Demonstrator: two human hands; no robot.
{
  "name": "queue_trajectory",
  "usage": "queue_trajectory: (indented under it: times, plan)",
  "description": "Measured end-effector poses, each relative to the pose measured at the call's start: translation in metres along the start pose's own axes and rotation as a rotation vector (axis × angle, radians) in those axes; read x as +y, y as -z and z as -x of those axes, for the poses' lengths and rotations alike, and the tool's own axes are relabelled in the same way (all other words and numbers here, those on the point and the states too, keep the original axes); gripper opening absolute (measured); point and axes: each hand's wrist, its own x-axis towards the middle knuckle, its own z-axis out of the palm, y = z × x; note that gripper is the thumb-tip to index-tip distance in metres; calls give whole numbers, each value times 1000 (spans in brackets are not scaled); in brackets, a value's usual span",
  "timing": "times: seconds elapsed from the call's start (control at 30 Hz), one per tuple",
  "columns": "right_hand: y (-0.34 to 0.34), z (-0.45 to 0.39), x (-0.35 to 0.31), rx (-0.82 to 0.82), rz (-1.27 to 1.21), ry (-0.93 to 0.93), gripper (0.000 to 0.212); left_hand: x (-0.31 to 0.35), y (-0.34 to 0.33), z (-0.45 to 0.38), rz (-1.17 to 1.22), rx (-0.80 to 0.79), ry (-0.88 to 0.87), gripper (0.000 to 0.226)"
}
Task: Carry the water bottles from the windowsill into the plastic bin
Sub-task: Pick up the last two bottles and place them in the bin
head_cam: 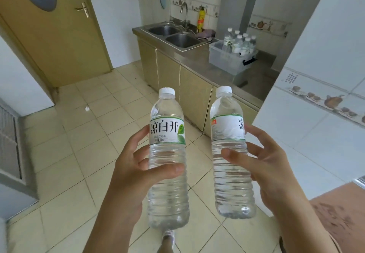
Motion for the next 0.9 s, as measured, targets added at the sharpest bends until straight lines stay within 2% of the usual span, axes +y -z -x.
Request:
queue_trajectory:
  times: [0.3,0.5,0.77,0.9]
  plan:
    - [-29,-181,-22,122,-22,27,78,42,-20,-207,-25,-113,-6,102]
    - [-35,-277,-44,147,-41,63,78,70,-38,-308,-35,-161,-14,106]
    - [-18,-412,-49,169,-44,51,72,66,-75,-437,-32,-136,43,99]
    - [-3,-493,-52,180,-46,41,79,66,-108,-510,-28,-118,48,98]
